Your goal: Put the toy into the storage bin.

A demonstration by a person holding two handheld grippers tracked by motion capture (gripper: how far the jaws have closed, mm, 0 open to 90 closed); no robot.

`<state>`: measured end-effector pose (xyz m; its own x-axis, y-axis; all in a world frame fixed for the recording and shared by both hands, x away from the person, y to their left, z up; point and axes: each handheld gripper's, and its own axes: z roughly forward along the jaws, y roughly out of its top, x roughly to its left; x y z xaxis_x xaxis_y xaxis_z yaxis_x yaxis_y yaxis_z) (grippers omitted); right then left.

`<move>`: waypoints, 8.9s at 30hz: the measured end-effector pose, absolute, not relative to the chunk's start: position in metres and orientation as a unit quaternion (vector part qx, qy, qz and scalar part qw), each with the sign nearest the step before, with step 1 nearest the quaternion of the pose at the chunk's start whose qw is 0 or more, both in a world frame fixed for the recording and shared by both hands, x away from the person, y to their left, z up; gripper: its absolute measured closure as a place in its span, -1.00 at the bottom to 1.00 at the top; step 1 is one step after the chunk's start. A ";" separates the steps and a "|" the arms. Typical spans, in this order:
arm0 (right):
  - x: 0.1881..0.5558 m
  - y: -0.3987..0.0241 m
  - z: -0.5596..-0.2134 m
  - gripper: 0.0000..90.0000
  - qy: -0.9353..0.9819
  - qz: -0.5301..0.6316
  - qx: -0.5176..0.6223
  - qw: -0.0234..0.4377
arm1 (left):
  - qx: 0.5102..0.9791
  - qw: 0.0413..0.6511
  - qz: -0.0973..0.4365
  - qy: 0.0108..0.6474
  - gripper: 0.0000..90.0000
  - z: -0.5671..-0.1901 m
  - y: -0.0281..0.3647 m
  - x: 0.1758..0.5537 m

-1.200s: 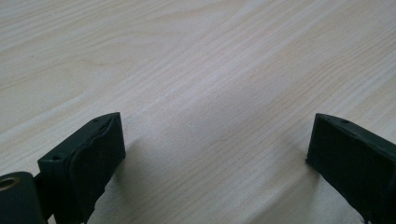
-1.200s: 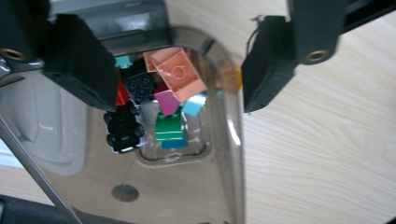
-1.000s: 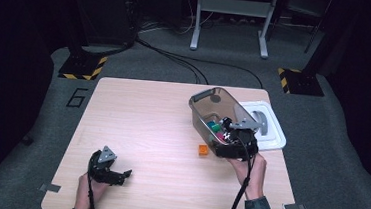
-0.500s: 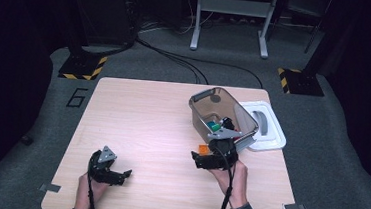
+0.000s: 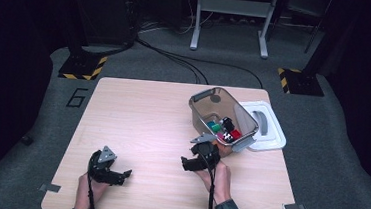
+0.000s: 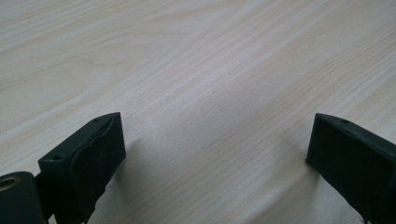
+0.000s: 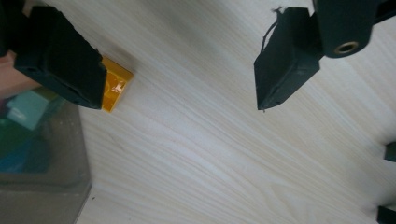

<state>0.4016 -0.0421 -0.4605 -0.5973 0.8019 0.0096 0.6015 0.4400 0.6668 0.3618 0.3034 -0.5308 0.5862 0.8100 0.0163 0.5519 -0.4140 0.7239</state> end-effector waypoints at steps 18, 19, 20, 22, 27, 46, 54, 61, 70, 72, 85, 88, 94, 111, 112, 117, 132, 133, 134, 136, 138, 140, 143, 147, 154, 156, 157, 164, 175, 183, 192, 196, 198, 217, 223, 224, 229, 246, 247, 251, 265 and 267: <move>0.435 -0.038 -0.487 -0.11 0.823 0.266 0.461 0.196 | 0.822 0.346 0.180 0.415 -0.91 -0.530 0.304 0.362; 0.437 -0.038 -0.489 -0.04 0.824 0.260 0.464 0.197 | 0.821 0.346 0.179 0.418 -0.91 -0.530 0.304 0.361; 0.438 -0.038 -0.491 -0.04 0.823 0.260 0.465 0.196 | 0.821 0.346 0.179 0.417 -0.91 -0.530 0.304 0.361; 0.439 -0.038 -0.492 -0.01 0.824 0.258 0.463 0.198 | 0.823 0.345 0.181 0.413 -0.91 -0.530 0.304 0.362; 0.440 -0.039 -0.492 0.13 0.822 0.260 0.465 0.201 | 0.820 0.348 0.186 0.415 -0.91 -0.531 0.303 0.362; 0.429 -0.030 -0.488 -0.45 0.830 0.280 0.446 0.184 | 0.820 0.347 0.185 0.415 -0.91 -0.531 0.303 0.362; 0.436 -0.032 -0.497 -0.07 0.828 0.260 0.464 0.177 | 0.821 0.347 0.183 0.414 -0.91 -0.531 0.304 0.362; 0.439 -0.034 -0.500 0.19 0.825 0.261 0.472 0.168 | 0.822 0.346 0.180 0.416 -0.91 -0.530 0.304 0.362; 0.436 -0.036 -0.496 0.30 0.826 0.278 0.462 0.164 | 0.823 0.345 0.180 0.414 -0.91 -0.530 0.304 0.362; 0.434 -0.036 -0.492 0.30 0.826 0.283 0.459 0.165 | 0.821 0.347 0.184 0.415 -0.91 -0.531 0.304 0.362; 0.422 -0.043 -0.449 0.30 0.817 0.331 0.439 0.176 | 0.823 0.345 0.180 0.414 -0.91 -0.530 0.304 0.362; 0.420 -0.047 -0.439 0.30 0.814 0.339 0.436 0.179 | 0.822 0.346 0.180 0.416 -0.91 -0.530 0.304 0.362; 0.419 -0.053 -0.421 0.30 0.809 0.353 0.431 0.186 | 0.822 0.346 0.180 0.415 -0.91 -0.530 0.304 0.362; 0.418 -0.072 -0.375 0.30 0.790 0.380 0.429 0.216 | 0.823 0.345 0.181 0.413 -0.91 -0.530 0.304 0.362; 0.419 -0.077 -0.368 0.30 0.790 0.379 0.426 0.226 | 0.823 0.345 0.181 0.414 -0.91 -0.530 0.304 0.362; 0.425 -0.091 -0.359 0.30 0.781 0.377 0.439 0.232 | 0.823 0.345 0.180 0.413 -0.91 -0.530 0.304 0.362; 0.442 -0.122 -0.379 0.30 0.781 0.334 0.487 0.205 | 0.822 0.346 0.180 0.415 -0.91 -0.530 0.304 0.362; 0.443 -0.123 -0.381 0.30 0.781 0.330 0.491 0.200 | 0.821 0.346 0.180 0.417 -0.91 -0.530 0.304 0.361; 0.442 -0.124 -0.382 0.30 0.782 0.328 0.491 0.199 | 0.821 0.347 0.179 0.417 -0.91 -0.530 0.304 0.361; 0.441 -0.127 -0.384 0.30 0.783 0.324 0.493 0.199 | 0.822 0.346 0.180 0.415 -0.91 -0.530 0.304 0.362; 0.439 -0.128 -0.384 0.30 0.782 0.320 0.495 0.200 | 0.822 0.346 0.180 0.414 -0.91 -0.530 0.304 0.362; 0.435 -0.131 -0.383 0.30 0.780 0.321 0.499 0.200 | 0.821 0.346 0.180 0.417 -0.91 -0.530 0.304 0.361; 0.431 -0.134 -0.384 0.29 0.776 0.316 0.510 0.194 | 0.820 0.348 0.186 0.415 -0.91 -0.531 0.303 0.362; 0.431 -0.138 -0.389 0.28 0.780 0.310 0.510 0.190 | 0.820 0.348 0.185 0.416 -0.91 -0.531 0.303 0.362; 0.425 -0.142 -0.389 -0.08 0.772 0.320 0.515 0.190 | 0.820 0.347 0.186 0.415 -0.90 -0.531 0.303 0.362; 0.421 -0.144 -0.387 -0.27 0.769 0.327 0.513 0.195 | 0.820 0.347 0.187 0.415 -0.90 -0.531 0.303 0.362; 0.419 -0.145 -0.387 -0.32 0.769 0.331 0.509 0.201 | 0.820 0.347 0.187 0.415 -0.91 -0.531 0.303 0.362; 0.395 -0.157 -0.383 -0.65 0.763 0.354 0.494 0.221 | 0.820 0.347 0.186 0.415 -0.90 -0.531 0.304 0.362; 0.363 -0.192 -0.407 -0.80 0.753 0.351 0.503 0.239 | 0.820 0.347 0.187 0.416 -0.90 -0.531 0.303 0.362; 0.380 -0.225 -0.449 -0.78 0.734 0.340 0.542 0.230 | 0.820 0.347 0.186 0.416 -0.90 -0.531 0.303 0.362; 0.415 -0.259 -0.468 -0.68 0.709 0.338 0.567 0.248 | 0.824 0.344 0.180 0.414 -0.90 -0.529 0.304 0.362; 0.436 -0.266 -0.470 -0.61 0.704 0.329 0.574 0.256 | 0.822 0.345 0.180 0.415 -0.90 -0.530 0.304 0.362; 0.447 -0.270 -0.472 -0.57 0.703 0.330 0.576 0.257 | 0.822 0.346 0.180 0.415 -0.90 -0.530 0.304 0.362; 0.513 -0.282 -0.502 -0.08 0.685 0.311 0.599 0.274 | 0.823 0.344 0.178 0.416 -0.90 -0.529 0.304 0.362; 0.523 -0.288 -0.503 0.00 0.676 0.327 0.609 0.257 | 0.823 0.345 0.180 0.415 -0.90 -0.530 0.304 0.362; 0.524 -0.287 -0.503 0.02 0.677 0.321 0.604 0.270 | 0.823 0.345 0.180 0.415 -0.90 -0.530 0.304 0.362; 0.534 -0.282 -0.506 0.19 0.689 0.310 0.602 0.259 | 0.823 0.345 0.180 0.414 -0.90 -0.530 0.304 0.362; 0.533 -0.273 -0.493 0.49 0.699 0.273 0.597 0.282 | 0.824 0.344 0.180 0.414 -0.90 -0.529 0.304 0.362; 0.532 -0.273 -0.491 0.49 0.704 0.269 0.591 0.290 | 0.824 0.344 0.179 0.413 -0.90 -0.529 0.304 0.362; 0.529 -0.274 -0.483 0.49 0.705 0.264 0.584 0.305 | 0.820 0.348 0.187 0.415 -0.90 -0.531 0.303 0.362; 0.520 -0.285 -0.447 0.49 0.692 0.250 0.579 0.351 | 0.820 0.347 0.187 0.415 -0.90 -0.531 0.303 0.362; 0.519 -0.288 -0.440 0.49 0.692 0.249 0.576 0.357 | 0.820 0.347 0.187 0.415 -0.90 -0.531 0.303 0.362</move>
<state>0.5189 -0.2875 -0.4403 -0.0827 0.9746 -0.2080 0.6199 0.2137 0.7551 0.3618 0.3035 -0.5308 0.5855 0.8105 0.0176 0.5509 -0.4138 0.7248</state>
